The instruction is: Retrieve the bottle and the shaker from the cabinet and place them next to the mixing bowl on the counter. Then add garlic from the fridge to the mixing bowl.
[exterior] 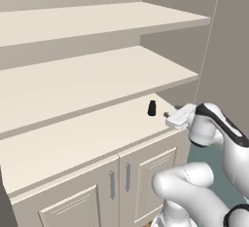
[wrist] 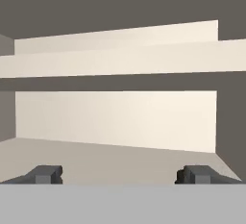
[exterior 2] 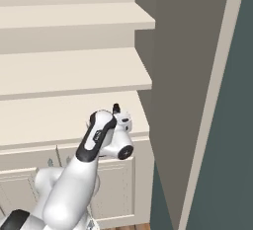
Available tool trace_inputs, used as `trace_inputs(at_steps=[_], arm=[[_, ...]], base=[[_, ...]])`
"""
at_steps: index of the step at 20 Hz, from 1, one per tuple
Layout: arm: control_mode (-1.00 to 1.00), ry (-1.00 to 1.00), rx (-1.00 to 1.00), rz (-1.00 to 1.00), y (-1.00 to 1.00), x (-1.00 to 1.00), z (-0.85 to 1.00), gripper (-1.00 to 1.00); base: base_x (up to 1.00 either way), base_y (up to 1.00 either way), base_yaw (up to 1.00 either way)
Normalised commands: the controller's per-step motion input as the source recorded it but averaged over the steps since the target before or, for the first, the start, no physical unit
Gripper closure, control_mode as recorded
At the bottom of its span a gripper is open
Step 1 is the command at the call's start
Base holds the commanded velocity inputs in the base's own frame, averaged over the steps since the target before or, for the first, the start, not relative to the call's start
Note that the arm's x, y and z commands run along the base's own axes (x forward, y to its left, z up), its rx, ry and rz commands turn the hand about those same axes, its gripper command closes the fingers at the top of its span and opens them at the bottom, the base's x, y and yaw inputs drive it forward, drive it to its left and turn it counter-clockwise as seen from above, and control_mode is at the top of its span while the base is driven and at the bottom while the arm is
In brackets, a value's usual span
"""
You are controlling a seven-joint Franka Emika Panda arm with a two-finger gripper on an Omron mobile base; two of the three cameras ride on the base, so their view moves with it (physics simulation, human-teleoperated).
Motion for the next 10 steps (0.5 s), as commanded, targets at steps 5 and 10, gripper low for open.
trace_inputs(at_steps=[5,10], arm=[[-1.00,0.02,0.00,-0.04,0.20,0.11,-0.31,-1.00],[-1.00,0.02,0.00,-0.05,0.05,0.21,-0.17,-1.00]], base=[[0.00,0.00,0.00],[0.00,0.00,0.00]])
